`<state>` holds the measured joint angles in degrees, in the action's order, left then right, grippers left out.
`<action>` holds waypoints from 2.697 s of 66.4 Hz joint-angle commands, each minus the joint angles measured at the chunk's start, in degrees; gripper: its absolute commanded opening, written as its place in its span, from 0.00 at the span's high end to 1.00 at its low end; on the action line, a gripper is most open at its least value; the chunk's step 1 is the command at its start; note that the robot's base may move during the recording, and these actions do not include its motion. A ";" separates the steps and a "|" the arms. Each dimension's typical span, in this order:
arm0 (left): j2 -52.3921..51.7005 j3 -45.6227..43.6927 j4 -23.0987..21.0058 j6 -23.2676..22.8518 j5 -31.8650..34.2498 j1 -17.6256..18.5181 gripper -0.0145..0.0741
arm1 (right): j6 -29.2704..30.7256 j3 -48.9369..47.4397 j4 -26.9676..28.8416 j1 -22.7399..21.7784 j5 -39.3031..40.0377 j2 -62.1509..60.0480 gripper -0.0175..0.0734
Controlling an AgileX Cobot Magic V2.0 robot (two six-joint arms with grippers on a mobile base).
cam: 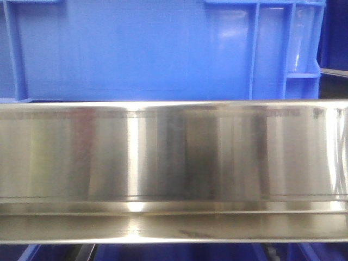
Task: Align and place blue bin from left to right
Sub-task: 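Close both grippers on opposite rims of the blue bin, then lift the blue bin with both grippers and pull it off the shelf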
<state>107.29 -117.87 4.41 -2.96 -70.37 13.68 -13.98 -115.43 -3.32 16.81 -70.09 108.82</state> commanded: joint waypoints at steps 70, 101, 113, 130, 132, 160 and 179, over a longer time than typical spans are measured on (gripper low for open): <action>-2.39 -0.39 -1.14 -4.20 0.41 0.27 0.96 | 0.42 -0.53 -0.35 -0.24 0.13 -2.00 0.88; -11.31 -2.87 -2.02 -4.82 0.41 0.27 0.96 | 0.42 -0.53 -0.66 -0.24 0.13 -9.89 0.88; -14.05 -4.14 -4.41 -4.82 0.41 0.27 0.96 | 0.42 -1.19 -0.66 -0.24 0.13 -12.36 0.88; -14.99 -4.04 -4.41 -4.82 0.41 0.27 0.96 | 0.53 -5.91 -0.66 -0.24 0.13 -12.93 0.88; -14.99 -4.04 -4.41 -4.82 0.41 0.27 0.96 | 0.53 -6.27 -0.66 -0.24 0.13 -12.93 0.88; -14.99 -4.04 -4.41 -4.82 0.41 0.27 0.96 | 0.53 -6.63 -0.66 -0.24 0.13 -12.93 0.88; -14.99 -4.04 -3.55 -4.82 0.41 0.27 0.96 | 0.53 -6.61 -0.66 -0.24 0.56 -12.93 0.88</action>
<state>94.13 -120.90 1.23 -8.48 -71.77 13.56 -12.47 -121.07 -1.14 16.82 -73.29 97.14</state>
